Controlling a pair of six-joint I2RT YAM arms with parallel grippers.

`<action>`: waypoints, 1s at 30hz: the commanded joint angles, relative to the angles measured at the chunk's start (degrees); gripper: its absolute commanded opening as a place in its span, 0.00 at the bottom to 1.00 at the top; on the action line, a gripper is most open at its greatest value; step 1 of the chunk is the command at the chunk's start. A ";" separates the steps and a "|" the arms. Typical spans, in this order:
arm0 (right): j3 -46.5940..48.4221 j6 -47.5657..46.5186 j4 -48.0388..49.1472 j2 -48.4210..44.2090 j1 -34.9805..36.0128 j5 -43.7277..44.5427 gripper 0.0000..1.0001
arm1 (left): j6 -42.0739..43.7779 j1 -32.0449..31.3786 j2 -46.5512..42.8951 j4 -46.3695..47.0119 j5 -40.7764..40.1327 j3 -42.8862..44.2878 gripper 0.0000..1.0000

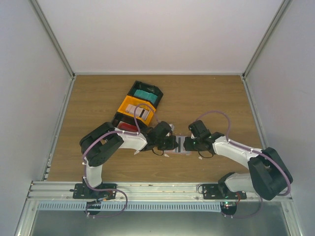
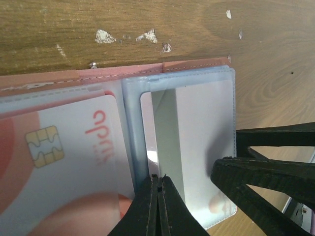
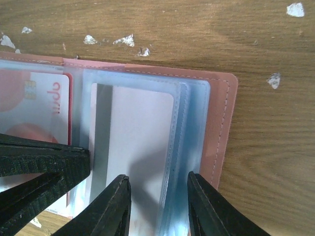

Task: Put the credit cards into the card holder
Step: Insert the credit card into the card holder.

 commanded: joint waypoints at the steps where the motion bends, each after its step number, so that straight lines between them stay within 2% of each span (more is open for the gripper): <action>1: 0.70 -1.22 1.81 0.83 0.64 -2.18 0.34 | 0.19 -0.40 1.11 -3.39 -1.59 0.12 0.00; 11: 0.73 -1.23 1.59 -0.59 0.83 -2.45 0.30 | 0.07 -0.40 1.20 -3.30 -1.38 0.03 0.00; 17: 0.78 -1.22 2.47 -1.49 0.84 -4.30 0.21 | 0.11 -0.38 1.09 -3.21 -1.40 -0.02 0.00; 25: 0.22 0.31 3.60 -2.65 0.83 -6.45 0.21 | 0.53 -0.40 0.11 -3.04 -1.71 -0.18 0.00; 30: 0.59 0.27 3.87 -2.51 0.82 -6.91 0.25 | 0.68 -0.35 -0.12 -3.04 -1.73 -0.13 0.00</action>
